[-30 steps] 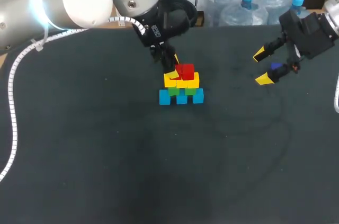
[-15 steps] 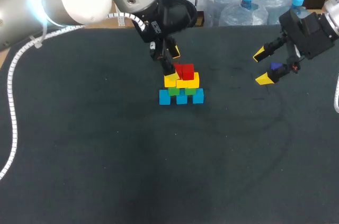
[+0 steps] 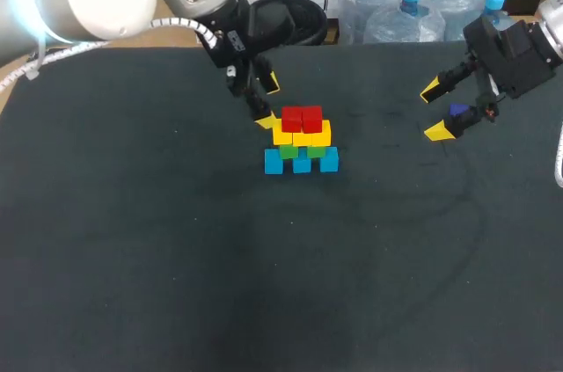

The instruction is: Place the blue cubes, place green cubes on the blue cubes, place the yellow cubes on the green cubes, then place the red cubes on the yellow cubes, and place purple cube on the red cubes.

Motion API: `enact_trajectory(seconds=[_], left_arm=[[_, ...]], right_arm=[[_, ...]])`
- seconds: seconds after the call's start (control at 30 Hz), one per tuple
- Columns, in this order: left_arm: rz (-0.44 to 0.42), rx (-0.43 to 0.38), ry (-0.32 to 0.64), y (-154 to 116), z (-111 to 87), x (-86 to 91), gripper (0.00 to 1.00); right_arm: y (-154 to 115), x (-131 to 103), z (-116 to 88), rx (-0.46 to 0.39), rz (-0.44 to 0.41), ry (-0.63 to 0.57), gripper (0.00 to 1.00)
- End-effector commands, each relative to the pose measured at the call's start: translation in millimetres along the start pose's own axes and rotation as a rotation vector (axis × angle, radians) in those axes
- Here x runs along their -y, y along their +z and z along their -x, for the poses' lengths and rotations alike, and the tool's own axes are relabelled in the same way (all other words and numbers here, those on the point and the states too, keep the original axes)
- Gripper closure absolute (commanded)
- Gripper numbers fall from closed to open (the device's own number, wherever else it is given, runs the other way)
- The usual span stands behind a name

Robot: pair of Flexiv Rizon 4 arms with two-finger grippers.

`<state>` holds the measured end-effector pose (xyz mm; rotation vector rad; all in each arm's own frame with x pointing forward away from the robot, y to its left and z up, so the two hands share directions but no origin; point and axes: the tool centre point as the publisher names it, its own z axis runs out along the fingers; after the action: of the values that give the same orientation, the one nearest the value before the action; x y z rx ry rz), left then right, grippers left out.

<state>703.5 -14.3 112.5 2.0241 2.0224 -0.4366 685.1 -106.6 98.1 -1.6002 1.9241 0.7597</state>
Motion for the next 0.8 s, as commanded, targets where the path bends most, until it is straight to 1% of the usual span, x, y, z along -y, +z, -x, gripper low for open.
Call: enact_trajectory(seconds=[0.03,0.07,0.8], left_arm=[[0.023,0.014,-0.002,-1.0,-9.0,8.7,0.96],[0.024,0.015,-0.002,-0.7,-9.7,8.8,1.0],[-0.006,0.025,-0.002,17.1,-14.4,1.1,1.0]], right_arm=[[0.8,1.0,-0.2,0.002,0.002,-0.001,0.0],[0.8,1.0,-0.2,0.002,0.002,-0.001,0.0],[0.8,1.0,-0.2,0.002,0.002,-0.001,0.0]])
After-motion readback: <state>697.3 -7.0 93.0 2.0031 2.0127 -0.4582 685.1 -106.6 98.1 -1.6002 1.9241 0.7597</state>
